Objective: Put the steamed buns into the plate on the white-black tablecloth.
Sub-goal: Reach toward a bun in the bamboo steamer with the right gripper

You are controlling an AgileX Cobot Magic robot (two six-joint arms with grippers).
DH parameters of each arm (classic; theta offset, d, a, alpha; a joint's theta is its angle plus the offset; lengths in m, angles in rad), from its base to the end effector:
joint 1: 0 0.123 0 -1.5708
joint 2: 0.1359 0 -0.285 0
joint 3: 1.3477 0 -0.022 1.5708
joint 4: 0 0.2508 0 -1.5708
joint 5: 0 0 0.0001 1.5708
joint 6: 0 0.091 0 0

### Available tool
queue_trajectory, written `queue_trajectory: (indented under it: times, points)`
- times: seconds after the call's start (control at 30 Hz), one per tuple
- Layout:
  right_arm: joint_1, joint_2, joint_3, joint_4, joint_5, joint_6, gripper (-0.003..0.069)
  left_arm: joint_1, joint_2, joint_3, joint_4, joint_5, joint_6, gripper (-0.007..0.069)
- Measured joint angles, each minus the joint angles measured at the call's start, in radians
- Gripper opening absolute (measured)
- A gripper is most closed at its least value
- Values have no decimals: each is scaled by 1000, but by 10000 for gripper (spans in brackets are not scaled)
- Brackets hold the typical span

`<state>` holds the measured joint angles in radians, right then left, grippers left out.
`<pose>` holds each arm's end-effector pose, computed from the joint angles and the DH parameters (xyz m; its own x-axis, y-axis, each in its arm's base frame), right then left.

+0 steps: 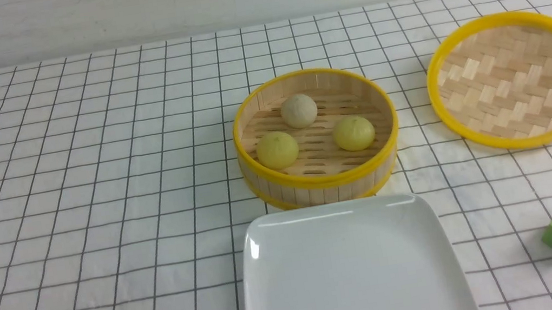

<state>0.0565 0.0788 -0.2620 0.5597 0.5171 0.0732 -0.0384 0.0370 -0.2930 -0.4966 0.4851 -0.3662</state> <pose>0.0423 0.0264 0.2562 -0.3183 0.5051 -0.8022 -0.1666 0.8033 0.5718 0.0356 -0.0216 0.2690 -0.2501 -0.6993 -0.6697 0.1118 0.6662 -0.7373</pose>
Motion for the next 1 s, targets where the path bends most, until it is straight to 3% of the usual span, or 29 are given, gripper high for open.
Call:
queue_trajectory:
  times: [0.07, 0.13, 0.17, 0.23, 0.37, 0.4, 0.43, 0.5, 0.53, 0.57, 0.6, 0.67, 0.77, 1.0]
  points:
    - [0, 112, -107, -151, 110, 20, -6, 0, 124, -90, 62, 176, 35, 25]
    - [0, 180, -149, -223, 173, 48, -12, 0, 189, -116, 87, 256, 39, 11]
    - [-1, 281, -198, -312, 262, 94, -13, 0, 295, -148, 118, 372, 44, 2]
    - [-1, 401, -235, -344, 332, 124, -11, 0, 383, -169, 133, 441, 51, 2]
    - [9, 690, -279, -153, 374, -25, -1, 0, 602, -209, 145, 521, 123, 2]
    - [29, 777, -283, -30, 360, -154, 7, 0, 653, -218, 144, 518, 148, 3]
    - [29, 777, -285, -30, 357, -154, 8, 0, 661, -220, 143, 516, 153, 3]
    - [90, 942, -318, 205, 316, -444, 49, 0, 746, -236, 133, 495, 203, 17]
    - [95, 953, -323, 220, 314, -464, 49, 0, 756, -238, 132, 493, 207, 20]
    - [135, 1044, -373, 319, 296, -598, 85, 0, 786, -239, 128, 481, 228, 34]
    - [154, 1089, -394, 356, 291, -647, 101, 0, 803, -239, 128, 478, 239, 43]
    - [202, 1201, -486, 406, 268, -728, 139, 0, 822, -239, 128, 477, 250, 71]
    - [237, 1344, -622, 404, 225, -754, 185, 0, 825, -239, 128, 474, 254, 110]
    - [259, 1695, -1016, 257, 151, -713, 290, 0, 823, -239, 112, 471, 255, 211]
